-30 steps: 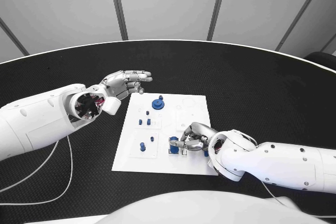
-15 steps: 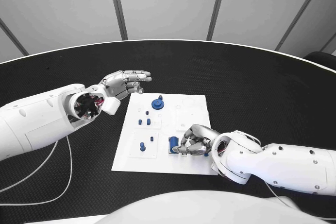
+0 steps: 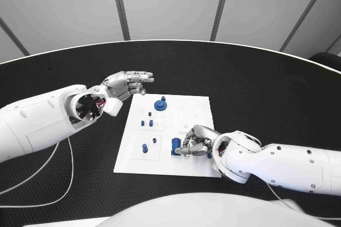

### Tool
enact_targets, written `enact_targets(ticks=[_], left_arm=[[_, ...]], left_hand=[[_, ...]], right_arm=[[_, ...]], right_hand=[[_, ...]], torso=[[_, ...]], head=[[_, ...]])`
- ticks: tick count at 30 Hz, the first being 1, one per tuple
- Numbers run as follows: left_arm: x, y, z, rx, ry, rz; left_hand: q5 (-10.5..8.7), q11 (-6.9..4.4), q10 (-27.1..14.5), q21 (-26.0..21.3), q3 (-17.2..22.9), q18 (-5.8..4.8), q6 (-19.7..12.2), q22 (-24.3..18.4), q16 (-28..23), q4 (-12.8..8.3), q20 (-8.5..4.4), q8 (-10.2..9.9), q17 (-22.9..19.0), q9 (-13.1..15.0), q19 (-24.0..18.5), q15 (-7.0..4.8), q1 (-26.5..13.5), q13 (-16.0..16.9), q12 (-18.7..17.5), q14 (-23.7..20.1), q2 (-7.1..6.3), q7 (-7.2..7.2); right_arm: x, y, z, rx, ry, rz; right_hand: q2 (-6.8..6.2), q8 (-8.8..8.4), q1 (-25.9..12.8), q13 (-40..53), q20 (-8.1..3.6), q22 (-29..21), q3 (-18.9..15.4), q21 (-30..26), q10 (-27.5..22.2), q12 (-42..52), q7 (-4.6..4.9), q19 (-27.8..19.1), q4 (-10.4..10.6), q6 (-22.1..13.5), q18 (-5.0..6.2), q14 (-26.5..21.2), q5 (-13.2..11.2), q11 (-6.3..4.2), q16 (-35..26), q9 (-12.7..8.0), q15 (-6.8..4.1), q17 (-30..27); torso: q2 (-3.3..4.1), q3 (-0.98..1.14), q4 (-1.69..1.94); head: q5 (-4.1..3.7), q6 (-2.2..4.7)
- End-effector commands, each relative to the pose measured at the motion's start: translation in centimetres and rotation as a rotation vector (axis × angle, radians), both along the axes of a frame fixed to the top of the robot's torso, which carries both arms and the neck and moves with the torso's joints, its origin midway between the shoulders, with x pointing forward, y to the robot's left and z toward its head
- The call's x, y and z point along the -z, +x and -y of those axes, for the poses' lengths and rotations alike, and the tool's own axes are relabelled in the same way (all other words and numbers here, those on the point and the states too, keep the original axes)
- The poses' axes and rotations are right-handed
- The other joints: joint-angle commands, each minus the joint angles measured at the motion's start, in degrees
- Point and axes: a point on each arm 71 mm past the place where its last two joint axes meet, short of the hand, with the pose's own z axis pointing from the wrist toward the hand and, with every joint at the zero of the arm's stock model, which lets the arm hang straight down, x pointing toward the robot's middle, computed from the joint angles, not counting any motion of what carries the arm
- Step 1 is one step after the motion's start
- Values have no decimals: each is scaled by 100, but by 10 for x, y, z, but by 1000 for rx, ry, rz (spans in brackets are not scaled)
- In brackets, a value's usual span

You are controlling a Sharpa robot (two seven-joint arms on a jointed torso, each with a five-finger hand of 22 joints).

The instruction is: Assemble the parts on the task board

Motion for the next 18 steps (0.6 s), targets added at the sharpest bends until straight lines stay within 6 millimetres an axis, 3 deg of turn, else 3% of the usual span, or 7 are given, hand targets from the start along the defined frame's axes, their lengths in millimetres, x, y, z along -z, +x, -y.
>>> enact_targets(ticks=[1, 7, 12, 18], left_arm=[[0, 0, 0, 1, 0, 0], [0, 0, 0, 1, 0, -1], [0, 0, 0, 3, 1, -2], [0, 0, 0, 4, 2, -4]], left_hand=[[39, 1, -24, -36, -4, 94, -26, -10, -17, 25, 33, -31, -7, -6, -19, 4, -23, -7, 22, -37, 19, 5], [39, 1, -24, -36, -4, 94, -26, -10, -17, 25, 33, -31, -7, -6, -19, 4, -23, -7, 22, -37, 19, 5], [39, 1, -24, -36, -4, 94, -26, -10, -17, 25, 33, -31, -7, -6, -19, 4, -23, -7, 22, -37, 19, 5], [39, 1, -24, -36, -4, 94, -26, -10, -17, 25, 33, -31, -7, -6, -19, 4, -23, -7, 22, -37, 19, 5]], right_arm=[[2, 1, -3, -7, -4, -4], [5, 4, -6, -17, -17, -15], [6, 5, -5, -17, -23, -19], [6, 3, -3, -21, -26, -23]], right_hand=[[33, 21, 67, 1031, -33, 1333, 38, 17, 332, 34, -6, 481, 8, -26, -58, 549, 21, -38, 37, -7, -54, 1207], [2, 21, 196, 1033, -37, 1337, 104, 22, 332, 31, -14, 482, -23, -31, -59, 548, -47, -45, 35, -11, -60, 1203], [-30, 19, 336, 1036, -39, 1340, 198, 21, 332, 27, -15, 482, -42, -32, -60, 548, -280, -47, 35, -19, -61, 1203], [-47, 18, 372, 1037, -39, 1340, 218, 22, 332, 26, -16, 482, -55, -32, -60, 548, -310, -48, 35, -21, -62, 1204]], torso=[[4, 3, -3], [-3, 1, -9], [-4, 2, -7], [1, 5, -16]], head=[[9, -2], [11, -6], [9, -6], [11, -6]])
